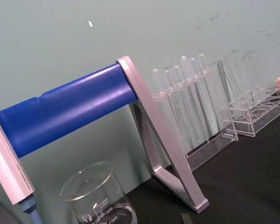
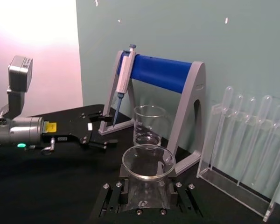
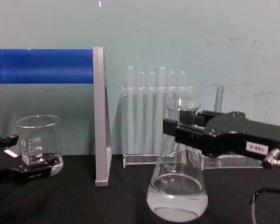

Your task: Grasp the erlenmeyer flask with one hand, shake it three times, then place it back.

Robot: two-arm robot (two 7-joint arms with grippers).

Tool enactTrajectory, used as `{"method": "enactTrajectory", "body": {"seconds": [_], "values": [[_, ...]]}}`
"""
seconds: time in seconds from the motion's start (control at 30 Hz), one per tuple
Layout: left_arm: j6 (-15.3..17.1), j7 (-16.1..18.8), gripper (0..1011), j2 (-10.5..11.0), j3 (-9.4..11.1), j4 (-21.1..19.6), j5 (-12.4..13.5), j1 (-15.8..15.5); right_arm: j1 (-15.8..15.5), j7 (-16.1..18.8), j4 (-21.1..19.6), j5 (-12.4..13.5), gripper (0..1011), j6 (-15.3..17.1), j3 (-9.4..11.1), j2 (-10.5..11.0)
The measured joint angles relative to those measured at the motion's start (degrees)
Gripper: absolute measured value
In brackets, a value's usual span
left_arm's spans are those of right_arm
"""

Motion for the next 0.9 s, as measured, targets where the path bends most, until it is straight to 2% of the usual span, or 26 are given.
{"method": "enactTrajectory", "body": {"seconds": [0.53,0.9], "values": [[0.0,0.0,1001,0.0,0.0,0.0,0.0,0.0,1.6,4.3,4.9,1.8,453,-3.0,-1.9,1.0],[0.0,0.0,1001,0.0,0.0,0.0,0.0,0.0,2.4,5.5,6.8,2.8,453,-4.0,-2.7,1.1]]}}
